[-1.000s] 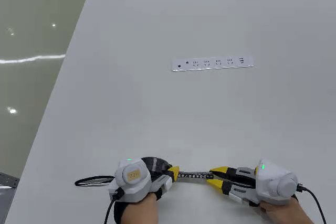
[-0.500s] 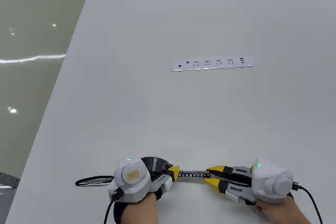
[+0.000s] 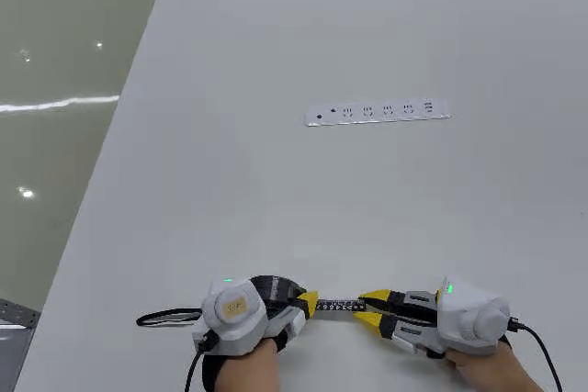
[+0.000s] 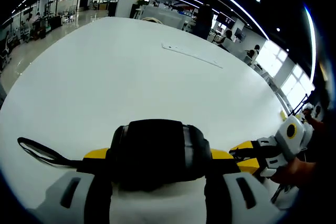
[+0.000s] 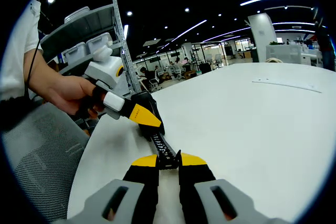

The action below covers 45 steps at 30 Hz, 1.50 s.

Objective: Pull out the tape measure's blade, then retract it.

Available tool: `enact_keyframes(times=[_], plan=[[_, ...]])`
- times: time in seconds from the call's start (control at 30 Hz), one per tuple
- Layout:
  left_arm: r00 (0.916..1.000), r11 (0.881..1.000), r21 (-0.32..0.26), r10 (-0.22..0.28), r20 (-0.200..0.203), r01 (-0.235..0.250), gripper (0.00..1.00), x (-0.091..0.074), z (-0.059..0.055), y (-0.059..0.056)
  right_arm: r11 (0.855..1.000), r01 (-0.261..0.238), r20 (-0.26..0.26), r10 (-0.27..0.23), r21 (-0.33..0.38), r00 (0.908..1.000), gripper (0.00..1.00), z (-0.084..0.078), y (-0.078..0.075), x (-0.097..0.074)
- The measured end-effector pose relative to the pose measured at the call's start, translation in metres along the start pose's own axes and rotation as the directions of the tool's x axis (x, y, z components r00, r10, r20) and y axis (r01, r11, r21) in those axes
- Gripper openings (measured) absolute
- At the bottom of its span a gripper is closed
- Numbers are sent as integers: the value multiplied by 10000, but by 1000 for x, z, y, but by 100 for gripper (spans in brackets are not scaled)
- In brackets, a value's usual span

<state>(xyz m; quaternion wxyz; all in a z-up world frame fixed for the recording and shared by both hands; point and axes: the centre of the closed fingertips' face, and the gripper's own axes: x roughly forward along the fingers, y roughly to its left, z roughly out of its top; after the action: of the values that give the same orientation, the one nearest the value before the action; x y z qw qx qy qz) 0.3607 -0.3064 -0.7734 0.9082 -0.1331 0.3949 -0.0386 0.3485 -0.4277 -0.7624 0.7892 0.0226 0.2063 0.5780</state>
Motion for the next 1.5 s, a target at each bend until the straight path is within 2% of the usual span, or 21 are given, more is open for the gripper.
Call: enact_keyframes(times=[0.93,1.07,1.17,1.5], plan=[[9998,9991,-362,-202,96,205,69,-1,3,1,9995,-229,215,224,236,9995,12,8,2,12],[9999,9999,40,-112,-100,112,68,-1,-1,0,9990,-386,243,380,243,9990,12,9,5,13],[10000,9999,-111,-1,71,2,68,-1,0,0,9990,-383,348,376,221,9987,12,11,4,16],[10000,10000,-25,-73,6,73,68,-1,-1,1,9986,-507,291,503,130,9983,12,13,9,23]])
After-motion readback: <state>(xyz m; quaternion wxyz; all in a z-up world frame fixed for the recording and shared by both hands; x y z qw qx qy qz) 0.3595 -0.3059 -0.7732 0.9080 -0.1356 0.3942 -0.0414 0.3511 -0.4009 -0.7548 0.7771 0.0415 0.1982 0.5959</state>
